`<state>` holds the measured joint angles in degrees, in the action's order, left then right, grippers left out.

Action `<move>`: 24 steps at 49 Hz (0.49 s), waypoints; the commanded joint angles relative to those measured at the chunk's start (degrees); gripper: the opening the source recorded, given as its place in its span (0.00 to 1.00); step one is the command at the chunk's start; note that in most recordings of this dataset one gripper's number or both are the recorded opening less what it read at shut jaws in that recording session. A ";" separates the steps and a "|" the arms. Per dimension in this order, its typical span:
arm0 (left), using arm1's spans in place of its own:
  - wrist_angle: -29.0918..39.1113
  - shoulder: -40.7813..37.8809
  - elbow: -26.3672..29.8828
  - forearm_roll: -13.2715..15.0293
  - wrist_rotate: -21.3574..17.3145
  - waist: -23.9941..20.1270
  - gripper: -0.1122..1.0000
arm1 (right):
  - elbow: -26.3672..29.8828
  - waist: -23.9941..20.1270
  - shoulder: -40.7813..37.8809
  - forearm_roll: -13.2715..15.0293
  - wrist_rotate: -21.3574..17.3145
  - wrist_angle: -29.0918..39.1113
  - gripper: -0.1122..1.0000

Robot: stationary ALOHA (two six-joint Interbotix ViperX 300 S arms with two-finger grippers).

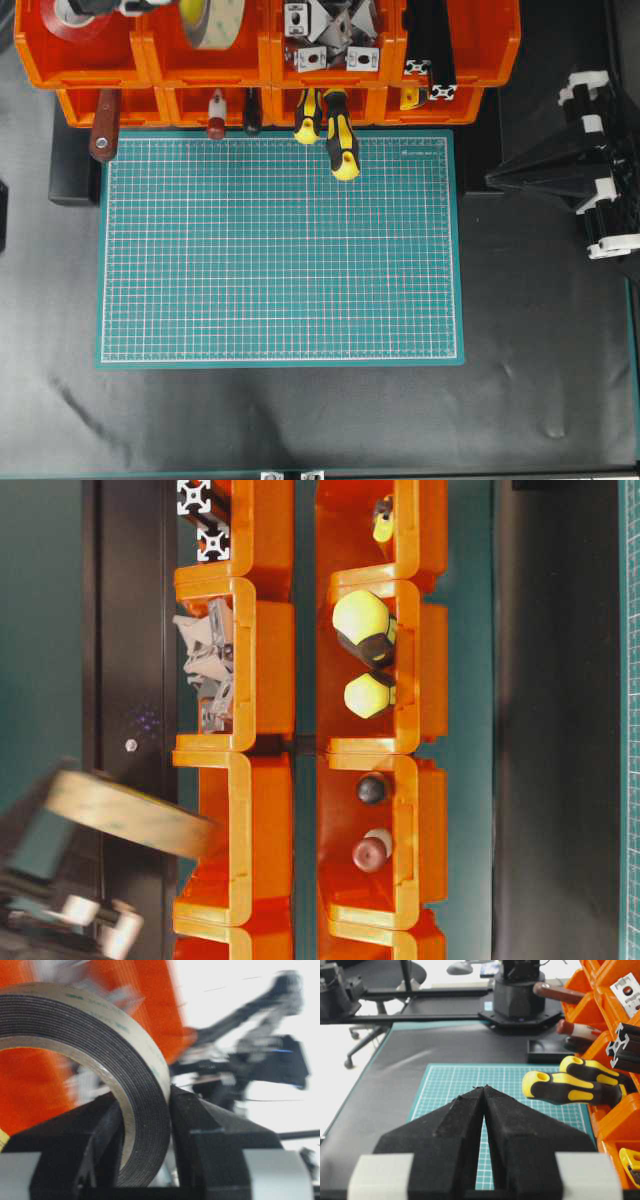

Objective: Pick foam from container rack with left arm.
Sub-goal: 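Close the left gripper on the 3M tape roll and lift it out, then carry the tape roll over the mat and lower it flat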

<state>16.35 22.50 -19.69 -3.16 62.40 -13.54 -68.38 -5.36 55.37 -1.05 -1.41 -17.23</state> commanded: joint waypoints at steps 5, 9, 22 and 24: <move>-2.99 1.93 5.19 -0.35 -8.61 6.50 0.33 | 0.62 -0.18 -0.18 -0.26 0.00 -0.44 0.11; -1.67 2.29 5.54 -0.26 -14.59 10.37 0.33 | 0.62 -0.18 -0.18 -0.26 0.00 -0.44 0.11; 6.24 -0.44 4.75 -0.26 -32.87 24.61 0.33 | 0.62 -0.18 -0.18 -0.53 0.00 -0.53 0.11; 8.00 -1.67 4.66 -0.26 -34.98 26.10 0.33 | 0.62 -0.18 -0.18 -0.53 0.00 -0.53 0.11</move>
<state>21.53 22.41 -16.08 -3.25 31.29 9.14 -68.38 -5.45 55.46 -1.41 -1.32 -17.23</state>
